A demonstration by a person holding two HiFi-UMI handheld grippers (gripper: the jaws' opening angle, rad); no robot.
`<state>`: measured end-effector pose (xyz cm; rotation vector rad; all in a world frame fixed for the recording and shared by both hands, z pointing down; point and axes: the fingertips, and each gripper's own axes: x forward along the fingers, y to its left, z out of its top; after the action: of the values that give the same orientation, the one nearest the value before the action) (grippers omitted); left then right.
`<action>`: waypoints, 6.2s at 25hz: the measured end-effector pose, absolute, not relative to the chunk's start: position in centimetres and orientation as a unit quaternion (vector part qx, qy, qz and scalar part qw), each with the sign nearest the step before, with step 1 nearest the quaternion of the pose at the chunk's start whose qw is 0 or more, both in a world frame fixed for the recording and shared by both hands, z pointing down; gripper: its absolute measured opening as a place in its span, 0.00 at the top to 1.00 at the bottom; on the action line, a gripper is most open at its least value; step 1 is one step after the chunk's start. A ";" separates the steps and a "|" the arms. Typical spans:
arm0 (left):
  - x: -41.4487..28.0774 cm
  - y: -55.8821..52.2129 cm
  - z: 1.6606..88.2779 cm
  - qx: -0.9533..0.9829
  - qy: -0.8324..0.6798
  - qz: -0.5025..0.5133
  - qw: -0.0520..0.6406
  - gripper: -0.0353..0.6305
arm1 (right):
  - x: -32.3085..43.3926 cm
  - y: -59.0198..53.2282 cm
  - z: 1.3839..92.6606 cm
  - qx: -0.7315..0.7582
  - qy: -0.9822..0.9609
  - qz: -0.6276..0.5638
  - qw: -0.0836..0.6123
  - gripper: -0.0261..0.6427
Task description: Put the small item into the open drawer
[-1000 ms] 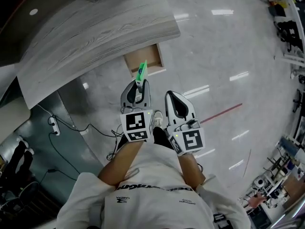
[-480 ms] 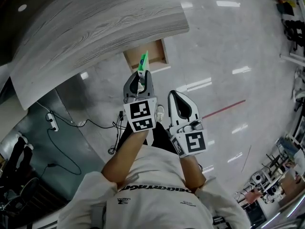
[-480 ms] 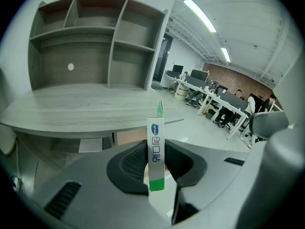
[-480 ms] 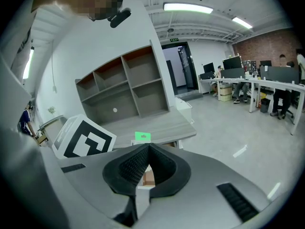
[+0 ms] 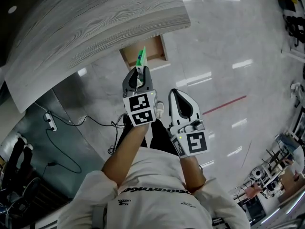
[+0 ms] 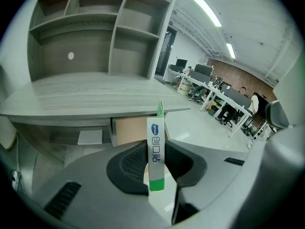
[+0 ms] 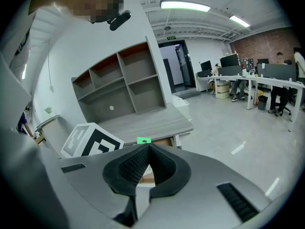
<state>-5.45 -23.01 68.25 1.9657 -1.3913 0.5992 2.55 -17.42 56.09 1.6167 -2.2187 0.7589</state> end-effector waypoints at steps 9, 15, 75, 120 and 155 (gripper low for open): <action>-5.0 -23.3 71.4 0.736 -0.536 0.231 0.344 0.80 | 2.8 -16.9 58.5 0.565 -0.763 0.274 0.153 0.92; -4.3 -23.4 72.8 0.729 -0.538 0.236 0.351 0.80 | 3.2 -16.2 59.3 0.565 -0.759 0.283 0.155 0.92; -4.9 -24.6 79.4 0.662 -0.578 0.260 0.400 0.74 | 3.5 -13.2 62.1 0.573 -0.745 0.306 0.151 0.92; -0.2 -7.8 40.6 0.792 -0.563 0.168 0.166 0.92 | 8.6 -2.2 36.3 0.522 -0.836 0.158 0.061 0.92; -2.1 0.8 24.5 0.822 -0.564 0.074 0.040 0.92 | 5.1 1.2 23.1 0.499 -0.864 0.062 0.023 0.92</action>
<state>-2.11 0.77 24.54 2.5180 -1.7281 0.2276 5.11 1.17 23.05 1.5465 -2.6751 0.1933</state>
